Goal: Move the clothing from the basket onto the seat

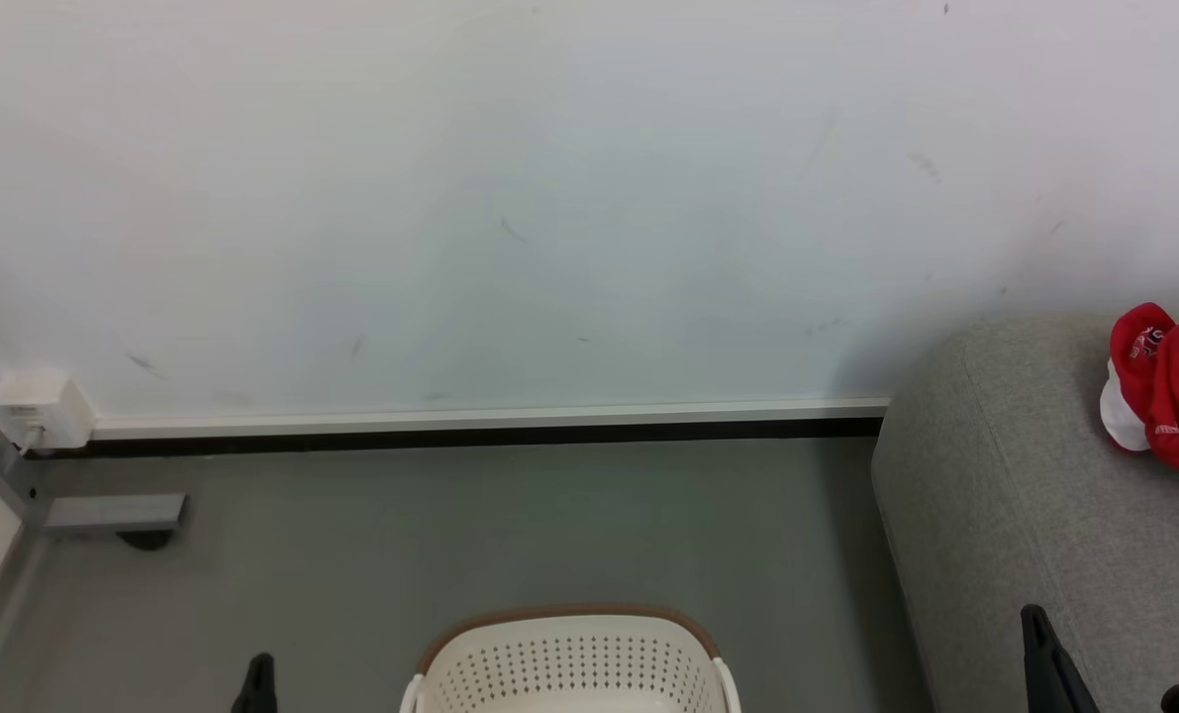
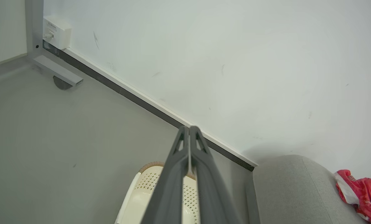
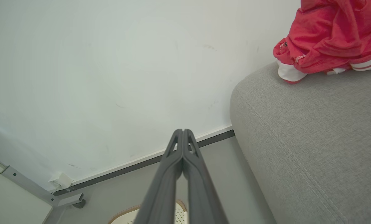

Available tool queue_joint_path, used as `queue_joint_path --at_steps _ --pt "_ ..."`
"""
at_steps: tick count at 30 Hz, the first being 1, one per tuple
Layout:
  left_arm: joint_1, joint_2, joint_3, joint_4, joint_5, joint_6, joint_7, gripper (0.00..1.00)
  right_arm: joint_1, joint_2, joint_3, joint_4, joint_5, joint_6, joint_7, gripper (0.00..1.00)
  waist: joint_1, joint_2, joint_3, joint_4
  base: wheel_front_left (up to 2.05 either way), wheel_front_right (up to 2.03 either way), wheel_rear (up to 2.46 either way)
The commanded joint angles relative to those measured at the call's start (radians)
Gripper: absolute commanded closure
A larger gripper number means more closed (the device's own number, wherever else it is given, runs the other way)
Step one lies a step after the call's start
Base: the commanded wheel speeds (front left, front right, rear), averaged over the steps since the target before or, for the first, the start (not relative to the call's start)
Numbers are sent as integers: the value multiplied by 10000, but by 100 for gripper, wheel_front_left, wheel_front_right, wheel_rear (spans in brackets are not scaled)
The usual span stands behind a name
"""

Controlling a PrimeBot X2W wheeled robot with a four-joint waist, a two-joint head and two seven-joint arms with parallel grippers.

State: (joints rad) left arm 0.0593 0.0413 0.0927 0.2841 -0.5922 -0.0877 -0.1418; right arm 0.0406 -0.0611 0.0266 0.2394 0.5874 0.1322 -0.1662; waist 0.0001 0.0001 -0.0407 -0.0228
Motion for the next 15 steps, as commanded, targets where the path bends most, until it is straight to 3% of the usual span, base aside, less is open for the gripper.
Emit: queue_joint_path --at_steps 1,15 --pt "-276 58 40 -163 -384 -51 73 100 -292 -88 -57 -98 414 -6 79 100 0 -1 5 3 0 0 0" --pt "-593 72 79 -220 -2406 -127 580 100 -563 -167 -197 -71 2559 -9 526 100 0 -1 62 35 0 0 0"
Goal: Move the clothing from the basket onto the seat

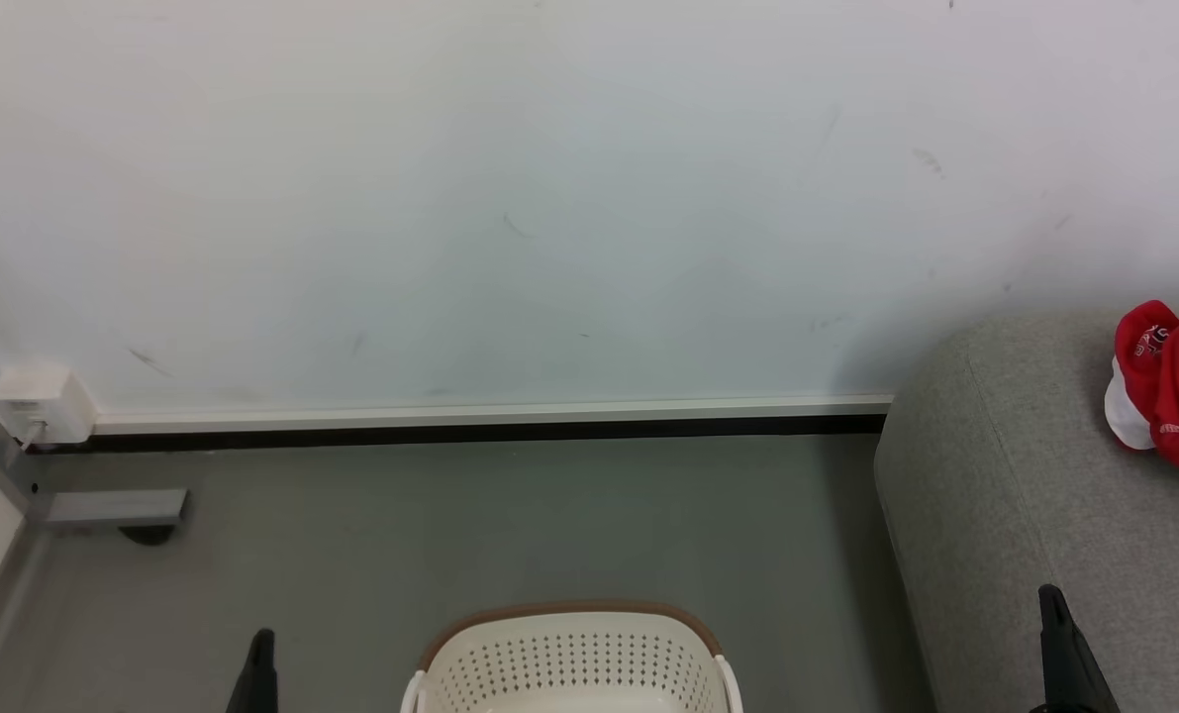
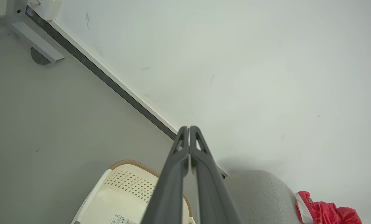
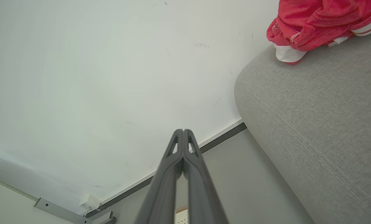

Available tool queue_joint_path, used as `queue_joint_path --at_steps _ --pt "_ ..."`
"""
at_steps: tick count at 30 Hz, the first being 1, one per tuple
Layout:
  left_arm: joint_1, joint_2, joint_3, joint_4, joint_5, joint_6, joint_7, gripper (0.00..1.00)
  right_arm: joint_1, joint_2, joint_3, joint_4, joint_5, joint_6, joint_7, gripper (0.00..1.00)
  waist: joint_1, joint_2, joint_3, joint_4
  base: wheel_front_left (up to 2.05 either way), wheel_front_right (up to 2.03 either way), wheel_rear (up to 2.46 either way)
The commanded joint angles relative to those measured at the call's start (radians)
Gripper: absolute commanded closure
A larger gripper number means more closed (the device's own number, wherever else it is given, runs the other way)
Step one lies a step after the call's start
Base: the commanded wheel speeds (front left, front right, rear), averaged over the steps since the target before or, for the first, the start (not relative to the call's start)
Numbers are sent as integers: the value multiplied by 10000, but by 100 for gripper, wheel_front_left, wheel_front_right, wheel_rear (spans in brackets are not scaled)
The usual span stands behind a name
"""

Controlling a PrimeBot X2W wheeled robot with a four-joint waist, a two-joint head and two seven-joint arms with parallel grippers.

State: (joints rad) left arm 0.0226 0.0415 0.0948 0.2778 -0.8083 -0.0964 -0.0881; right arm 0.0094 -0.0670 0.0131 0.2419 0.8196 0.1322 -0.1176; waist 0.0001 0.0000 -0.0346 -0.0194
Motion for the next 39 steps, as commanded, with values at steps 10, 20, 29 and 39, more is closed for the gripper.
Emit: queue_joint_path --at_steps 10,20,29,39 --pt "-431 79 88 -184 -1516 -90 375 100 -423 -155 -149 -76 1591 -11 325 100 -1 0 43 24 0 0 0" --pt "-614 88 115 -206 -2680 -139 670 100 -587 -192 -240 -55 2809 -13 587 100 -1 0 84 47 0 0 0" --pt "-762 94 135 -223 -3613 -186 913 100 -703 -211 -322 -35 3805 -15 812 100 -1 0 121 68 0 0 0" --pt "-914 101 155 -237 -4598 -211 1159 100 -814 -226 -398 -15 4838 -18 1043 100 -1 0 162 91 0 0 0"
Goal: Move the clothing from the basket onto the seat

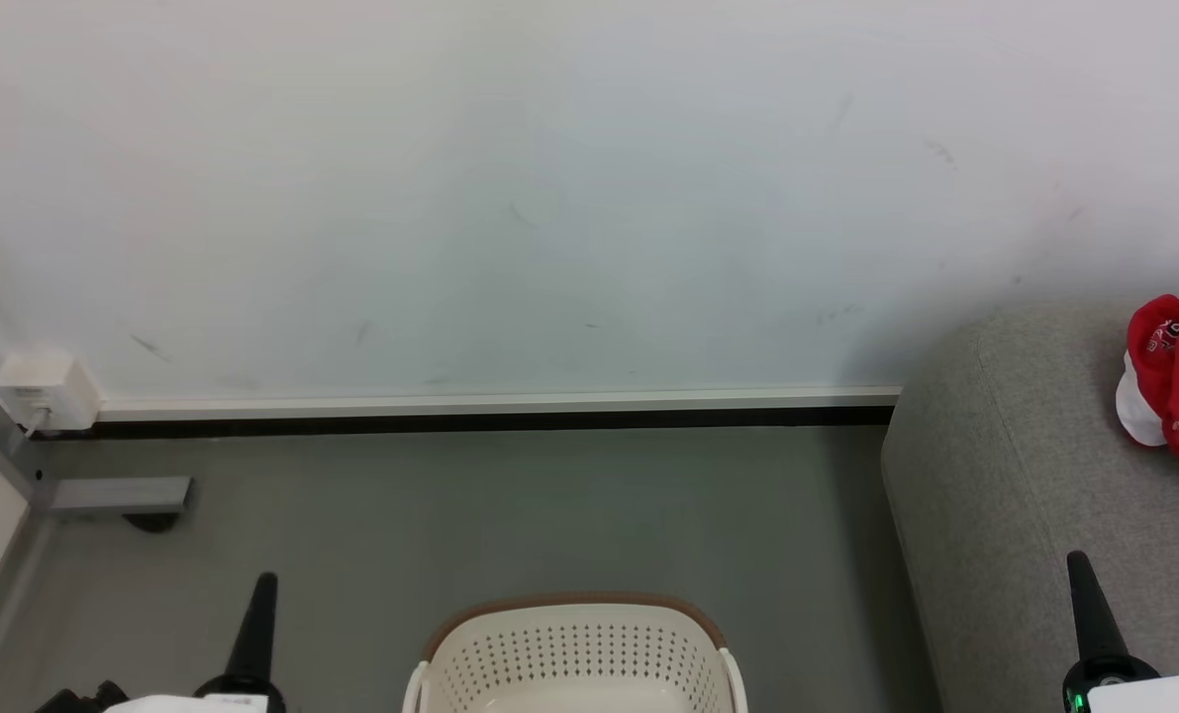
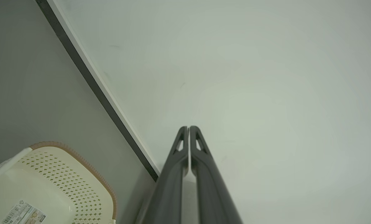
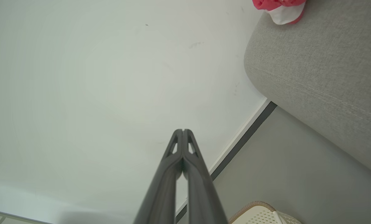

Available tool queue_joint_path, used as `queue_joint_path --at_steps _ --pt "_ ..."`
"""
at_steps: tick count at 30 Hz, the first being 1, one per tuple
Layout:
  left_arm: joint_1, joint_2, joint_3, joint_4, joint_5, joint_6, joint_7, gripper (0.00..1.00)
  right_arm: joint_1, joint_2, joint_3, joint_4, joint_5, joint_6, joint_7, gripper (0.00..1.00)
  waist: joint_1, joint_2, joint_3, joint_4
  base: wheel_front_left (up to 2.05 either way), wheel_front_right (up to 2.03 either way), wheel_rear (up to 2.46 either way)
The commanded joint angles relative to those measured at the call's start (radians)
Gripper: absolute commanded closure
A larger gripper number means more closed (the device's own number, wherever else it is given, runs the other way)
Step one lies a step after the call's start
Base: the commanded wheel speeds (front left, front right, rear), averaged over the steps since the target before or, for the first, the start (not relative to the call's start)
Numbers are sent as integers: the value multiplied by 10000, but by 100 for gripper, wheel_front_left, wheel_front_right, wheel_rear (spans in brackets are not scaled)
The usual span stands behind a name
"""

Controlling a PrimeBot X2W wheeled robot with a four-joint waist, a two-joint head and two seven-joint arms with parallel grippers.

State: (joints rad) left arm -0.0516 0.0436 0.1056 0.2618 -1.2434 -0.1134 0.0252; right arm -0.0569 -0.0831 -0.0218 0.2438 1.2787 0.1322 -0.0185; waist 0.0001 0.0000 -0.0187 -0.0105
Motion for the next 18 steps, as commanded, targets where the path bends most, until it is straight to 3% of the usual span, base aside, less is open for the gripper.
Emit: queue_joint_path --at_steps 1,18 --pt "-186 81 50 -79 -322 -46 57 100 -165 -66 -56 -32 338 -18 79 100 -1 0 7 4 0 0 0" --pt "-409 90 81 -100 -1707 -106 420 100 -352 -98 -177 0 1776 -20 401 100 -1 0 73 41 0 0 0"
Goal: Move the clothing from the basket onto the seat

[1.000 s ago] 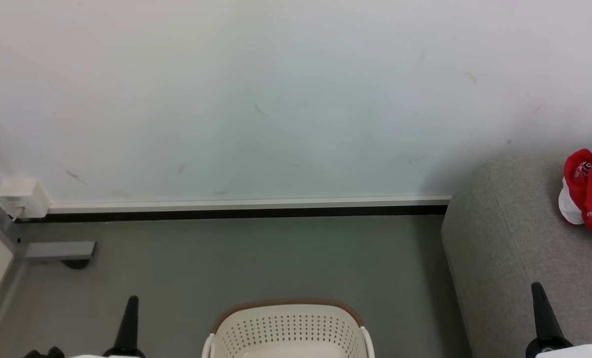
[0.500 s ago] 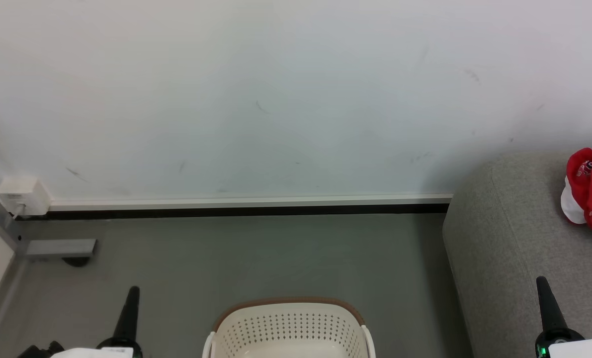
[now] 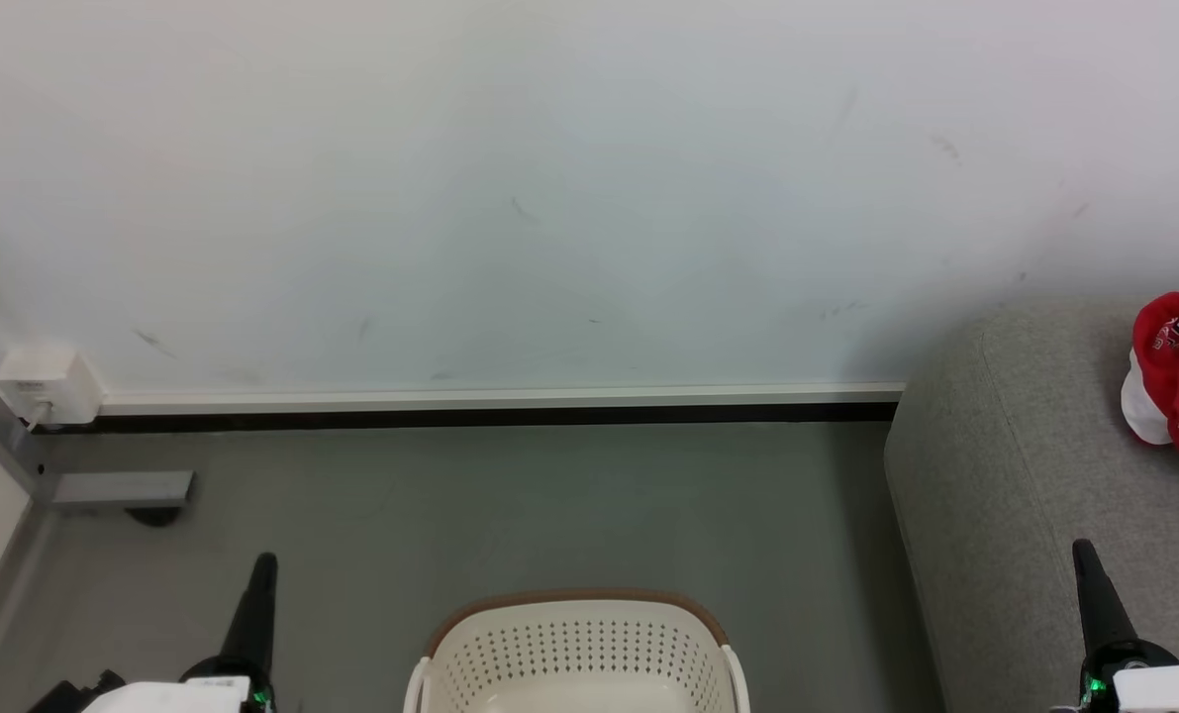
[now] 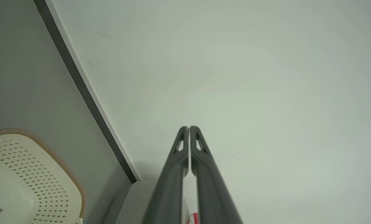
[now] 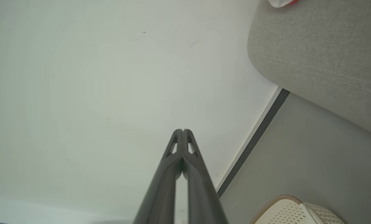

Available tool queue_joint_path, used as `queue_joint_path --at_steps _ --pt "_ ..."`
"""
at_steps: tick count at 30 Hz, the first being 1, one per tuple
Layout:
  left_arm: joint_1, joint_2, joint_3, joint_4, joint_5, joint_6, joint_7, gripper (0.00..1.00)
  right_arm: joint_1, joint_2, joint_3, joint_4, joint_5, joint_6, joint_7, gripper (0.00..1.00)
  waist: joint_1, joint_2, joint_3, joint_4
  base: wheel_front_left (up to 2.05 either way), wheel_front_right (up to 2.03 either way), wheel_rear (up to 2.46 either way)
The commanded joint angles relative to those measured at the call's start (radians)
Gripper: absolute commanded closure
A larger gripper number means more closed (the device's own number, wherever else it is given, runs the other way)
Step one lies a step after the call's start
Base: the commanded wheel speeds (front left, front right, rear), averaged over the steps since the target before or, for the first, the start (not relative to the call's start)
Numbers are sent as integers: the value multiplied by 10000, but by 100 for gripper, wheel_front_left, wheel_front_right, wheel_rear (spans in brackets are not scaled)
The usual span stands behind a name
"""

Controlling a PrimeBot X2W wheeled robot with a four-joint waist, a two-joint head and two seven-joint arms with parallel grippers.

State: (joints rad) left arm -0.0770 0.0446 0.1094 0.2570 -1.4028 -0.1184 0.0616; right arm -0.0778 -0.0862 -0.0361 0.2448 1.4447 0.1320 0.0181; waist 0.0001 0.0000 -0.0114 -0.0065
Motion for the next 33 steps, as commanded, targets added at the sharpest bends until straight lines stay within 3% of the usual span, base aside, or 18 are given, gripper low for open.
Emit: queue_joint_path --at_steps 1,27,33 --pt "-170 81 44 -54 -207 -62 88 100 -155 -70 -41 -7 209 -19 58 100 -1 0 4 3 0 0 0" --pt "-449 90 85 -82 -2102 -151 561 100 -422 -94 -225 39 2196 -24 531 100 -1 0 111 63 0 0 0" --pt "-445 89 84 -81 -2138 -143 582 100 -410 -83 -236 40 2181 -24 533 100 -1 0 115 65 0 0 0"
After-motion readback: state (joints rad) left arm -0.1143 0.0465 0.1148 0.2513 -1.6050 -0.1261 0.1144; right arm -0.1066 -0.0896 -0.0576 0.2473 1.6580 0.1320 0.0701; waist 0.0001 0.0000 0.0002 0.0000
